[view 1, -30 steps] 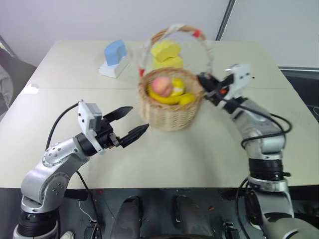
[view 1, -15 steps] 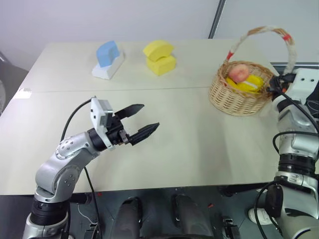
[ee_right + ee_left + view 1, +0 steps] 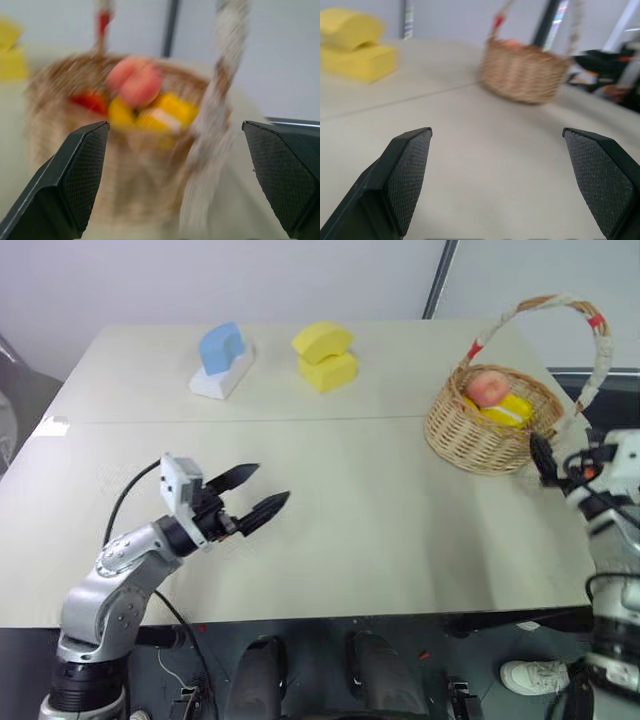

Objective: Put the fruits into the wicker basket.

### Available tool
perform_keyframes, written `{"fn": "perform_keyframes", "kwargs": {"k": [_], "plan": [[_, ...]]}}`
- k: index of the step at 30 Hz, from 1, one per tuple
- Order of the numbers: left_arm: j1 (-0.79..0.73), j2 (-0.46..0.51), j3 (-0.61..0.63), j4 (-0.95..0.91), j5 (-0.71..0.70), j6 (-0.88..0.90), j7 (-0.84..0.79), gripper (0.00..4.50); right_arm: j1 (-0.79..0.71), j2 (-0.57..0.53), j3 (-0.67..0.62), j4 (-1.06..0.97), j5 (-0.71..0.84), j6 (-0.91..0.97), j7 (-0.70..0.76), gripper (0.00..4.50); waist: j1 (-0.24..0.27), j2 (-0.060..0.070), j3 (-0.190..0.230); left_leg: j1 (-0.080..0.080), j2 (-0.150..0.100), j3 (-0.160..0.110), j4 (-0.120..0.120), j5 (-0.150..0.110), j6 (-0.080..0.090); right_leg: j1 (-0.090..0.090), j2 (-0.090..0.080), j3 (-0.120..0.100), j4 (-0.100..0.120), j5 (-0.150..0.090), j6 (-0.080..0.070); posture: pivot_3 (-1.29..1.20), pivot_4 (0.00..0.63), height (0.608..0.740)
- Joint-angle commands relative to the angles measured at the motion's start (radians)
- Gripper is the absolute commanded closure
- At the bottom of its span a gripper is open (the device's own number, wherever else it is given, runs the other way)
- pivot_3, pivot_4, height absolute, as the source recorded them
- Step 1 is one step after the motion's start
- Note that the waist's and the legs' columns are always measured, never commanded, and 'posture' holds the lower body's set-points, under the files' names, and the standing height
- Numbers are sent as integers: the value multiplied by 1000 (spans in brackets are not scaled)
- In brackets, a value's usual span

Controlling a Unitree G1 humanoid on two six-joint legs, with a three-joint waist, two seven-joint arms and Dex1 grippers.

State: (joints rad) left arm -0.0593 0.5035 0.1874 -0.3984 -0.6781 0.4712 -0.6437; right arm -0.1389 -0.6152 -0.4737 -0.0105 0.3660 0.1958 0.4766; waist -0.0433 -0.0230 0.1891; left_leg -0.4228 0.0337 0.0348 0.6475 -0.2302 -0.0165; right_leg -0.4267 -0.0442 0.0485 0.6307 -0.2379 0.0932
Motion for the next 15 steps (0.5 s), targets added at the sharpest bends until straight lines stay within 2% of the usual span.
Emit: {"fn": "perform_keyframes", "kwargs": {"k": [1, 4, 8, 15], "plan": [[39, 12, 41, 23, 71, -63, 21, 0, 53, -18, 93, -148, 36, -35, 155, 67, -6, 0, 0, 2, 1, 0, 0, 0, 0, 0, 1, 0, 0, 0, 0, 0, 150, 740], [88, 11, 59, 54, 135, -108, 41, 0, 76, -6, 210, -229, 58, -11, 250, 67, -7, 0, 0, 3, 1, 0, 0, 0, 0, 1, 1, 1, 1, 1, -1, 0, 150, 740], [132, -3, 80, 57, 191, -141, 97, 0, 32, 18, 332, -243, 57, 10, 311, 67, 2, 0, 0, 3, 1, 0, 0, 0, 0, 1, 0, 0, 0, 0, -1, 0, 150, 740], [209, -20, 116, 1, 194, -147, 136, 0, -66, 44, 413, -142, 21, -14, 348, 67, 11, -1, -1, 1, 0, 1, 0, 0, 0, 1, -3, 0, -1, 0, -2, 0, 150, 740]]}}
